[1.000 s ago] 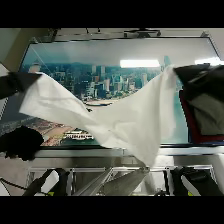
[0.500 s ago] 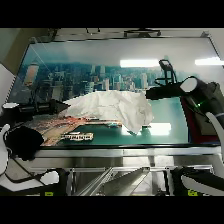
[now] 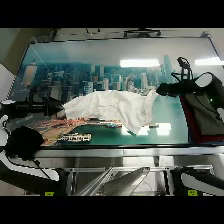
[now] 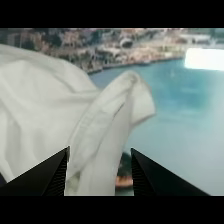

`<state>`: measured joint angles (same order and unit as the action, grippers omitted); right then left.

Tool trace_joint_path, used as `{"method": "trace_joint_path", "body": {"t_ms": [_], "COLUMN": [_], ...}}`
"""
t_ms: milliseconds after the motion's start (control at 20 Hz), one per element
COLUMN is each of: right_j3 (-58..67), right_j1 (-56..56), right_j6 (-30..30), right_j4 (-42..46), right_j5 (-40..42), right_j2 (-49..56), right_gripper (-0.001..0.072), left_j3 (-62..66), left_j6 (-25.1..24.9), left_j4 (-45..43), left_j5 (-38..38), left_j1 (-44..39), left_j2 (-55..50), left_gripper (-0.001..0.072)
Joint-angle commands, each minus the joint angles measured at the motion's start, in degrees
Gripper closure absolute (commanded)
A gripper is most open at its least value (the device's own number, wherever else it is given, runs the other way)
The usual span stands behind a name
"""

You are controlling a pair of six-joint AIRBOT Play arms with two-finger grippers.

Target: Fold the shirts.

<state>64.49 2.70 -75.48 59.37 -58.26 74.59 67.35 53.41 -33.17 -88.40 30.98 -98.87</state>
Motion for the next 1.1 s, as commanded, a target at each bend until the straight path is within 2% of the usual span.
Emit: {"method": "trace_joint_path", "body": {"t_ms": [0,150,300,550,800,900,1050], "right_j3": [-7.8,-20.9,-31.4,-36.9,-36.9,-36.9,-36.9], "right_j1": [2.5,1.7,-0.3,-5.6,-7.2,-7.2,-7.2], "right_j6": [-2.1,-2.3,2.2,9.3,9.6,10.7,15.5], "right_j4": [0.1,-5.0,-13.7,-23.8,-24.8,-25.8,-32.2], "right_j5": [-8.4,-5.9,0.1,8.6,10.1,10.5,10.5], "right_j2": [-6.6,-11.8,-12.6,-9.1,-5.0,-4.6,-3.7], "right_gripper": [0.0287,0.0285,0.0284,0.0284,0.0284,0.0285,0.0285], "left_j3": [-2.6,-10.4,-16.5,-17.6,-11.0,-9.7,-11.3], "left_j6": [4.1,3.0,3.0,2.5,3.3,3.2,2.9], "left_j4": [-2.5,-2.3,-2.8,-6.2,-6.4,-6.4,-6.4], "left_j5": [-3.8,0.0,3.9,14.5,6.5,6.2,8.9], "left_j1": [0.6,-0.7,-3.2,-4.9,-3.0,-2.6,-4.5], "left_j2": [2.3,7.4,11.2,12.8,12.8,12.8,12.8], "left_gripper": [0.0078,0.0078,0.0078,0.0079,0.0079,0.0079,0.0079]}}
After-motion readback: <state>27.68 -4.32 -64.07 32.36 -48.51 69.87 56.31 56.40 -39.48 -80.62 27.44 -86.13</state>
